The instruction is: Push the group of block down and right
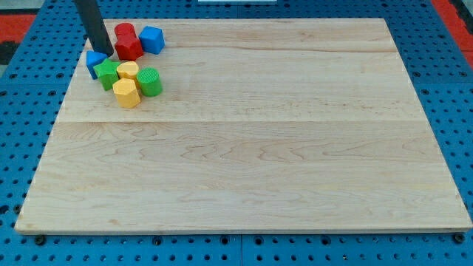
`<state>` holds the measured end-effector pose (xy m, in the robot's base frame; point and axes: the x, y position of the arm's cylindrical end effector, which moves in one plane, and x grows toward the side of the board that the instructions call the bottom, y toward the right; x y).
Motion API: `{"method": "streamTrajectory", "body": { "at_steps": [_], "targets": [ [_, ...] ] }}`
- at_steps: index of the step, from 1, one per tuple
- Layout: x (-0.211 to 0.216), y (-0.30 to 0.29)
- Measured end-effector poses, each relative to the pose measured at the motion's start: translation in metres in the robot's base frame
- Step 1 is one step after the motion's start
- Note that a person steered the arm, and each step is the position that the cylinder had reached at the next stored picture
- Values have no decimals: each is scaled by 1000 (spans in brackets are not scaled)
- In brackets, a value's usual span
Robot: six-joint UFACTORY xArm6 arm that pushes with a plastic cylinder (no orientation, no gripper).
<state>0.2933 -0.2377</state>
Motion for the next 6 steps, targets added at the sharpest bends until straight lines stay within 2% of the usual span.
{"method": "streamTrajectory", "body": {
  "at_steps": [1,3,4,6],
  "targets": [
    [-20,16],
    [-38,-41],
    [-29,-43],
    [25,-25]
  ]
}}
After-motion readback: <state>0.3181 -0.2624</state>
